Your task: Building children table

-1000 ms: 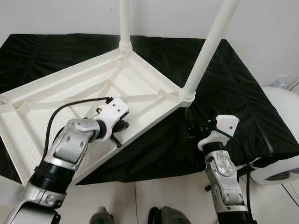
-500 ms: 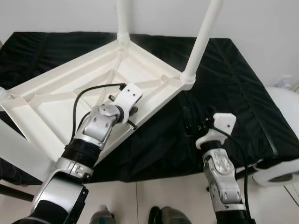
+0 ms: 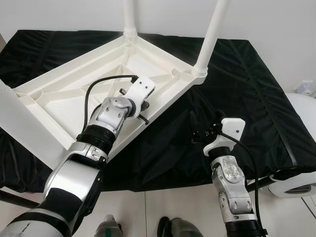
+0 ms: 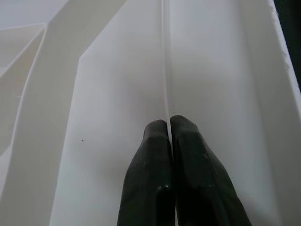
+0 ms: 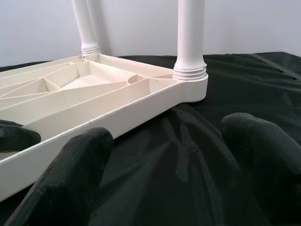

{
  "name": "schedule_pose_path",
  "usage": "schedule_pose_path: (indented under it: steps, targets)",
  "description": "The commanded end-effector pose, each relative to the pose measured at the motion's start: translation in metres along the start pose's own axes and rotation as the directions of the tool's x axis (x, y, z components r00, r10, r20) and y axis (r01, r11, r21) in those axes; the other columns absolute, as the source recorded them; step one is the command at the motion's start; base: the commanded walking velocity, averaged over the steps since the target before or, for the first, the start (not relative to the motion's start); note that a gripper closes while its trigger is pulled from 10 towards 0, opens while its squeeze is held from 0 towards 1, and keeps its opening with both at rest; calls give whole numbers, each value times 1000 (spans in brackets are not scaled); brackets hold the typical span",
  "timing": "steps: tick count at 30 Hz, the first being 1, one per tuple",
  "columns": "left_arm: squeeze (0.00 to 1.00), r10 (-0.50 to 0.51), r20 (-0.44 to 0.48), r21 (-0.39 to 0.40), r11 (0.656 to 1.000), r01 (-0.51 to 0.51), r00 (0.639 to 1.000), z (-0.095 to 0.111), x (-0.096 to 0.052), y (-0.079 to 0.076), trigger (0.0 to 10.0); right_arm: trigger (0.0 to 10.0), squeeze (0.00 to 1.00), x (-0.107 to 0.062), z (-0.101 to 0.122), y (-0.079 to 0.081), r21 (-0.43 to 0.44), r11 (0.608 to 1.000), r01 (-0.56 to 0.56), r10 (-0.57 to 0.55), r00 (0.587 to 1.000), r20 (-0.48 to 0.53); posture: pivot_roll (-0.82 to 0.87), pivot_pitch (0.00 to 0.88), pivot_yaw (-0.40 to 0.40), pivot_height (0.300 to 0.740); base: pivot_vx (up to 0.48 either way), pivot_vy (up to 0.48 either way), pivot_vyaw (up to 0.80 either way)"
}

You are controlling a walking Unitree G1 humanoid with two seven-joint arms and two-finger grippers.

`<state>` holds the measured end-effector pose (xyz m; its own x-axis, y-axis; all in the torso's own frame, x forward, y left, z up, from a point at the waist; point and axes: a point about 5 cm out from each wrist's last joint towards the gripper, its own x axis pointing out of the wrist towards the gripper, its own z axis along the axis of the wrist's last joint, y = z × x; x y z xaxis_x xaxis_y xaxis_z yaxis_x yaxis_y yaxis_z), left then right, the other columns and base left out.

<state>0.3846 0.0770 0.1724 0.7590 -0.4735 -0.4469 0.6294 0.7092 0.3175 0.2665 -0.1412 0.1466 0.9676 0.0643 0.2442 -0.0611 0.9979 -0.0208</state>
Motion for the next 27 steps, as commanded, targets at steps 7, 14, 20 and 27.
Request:
schedule_pose_path:
  steps: [7,14,20,27]
  targets:
    - [0,79,99,137,986,-92,992,16,4,-3,10000,10000,0,0,-1,0,-1,1000,25,-25,1000,-8,0,55,-24,740,0,0,0]
    - [914,63,87,159,984,-76,994,5,6,-3,10000,10000,0,-3,-2,0,-5,999,35,-35,999,-9,-9,57,-18,740,0,0,0]
    - [0,59,146,172,982,-84,988,13,-2,7,10000,10000,0,-5,-3,-1,-9,999,39,-39,999,-15,-11,53,-18,740,0,0,0]
    - [0,-66,270,142,989,28,961,36,-21,-7,10000,10000,0,-2,-6,5,7,1000,4,-3,1000,-30,3,50,-27,740,0,0,0]
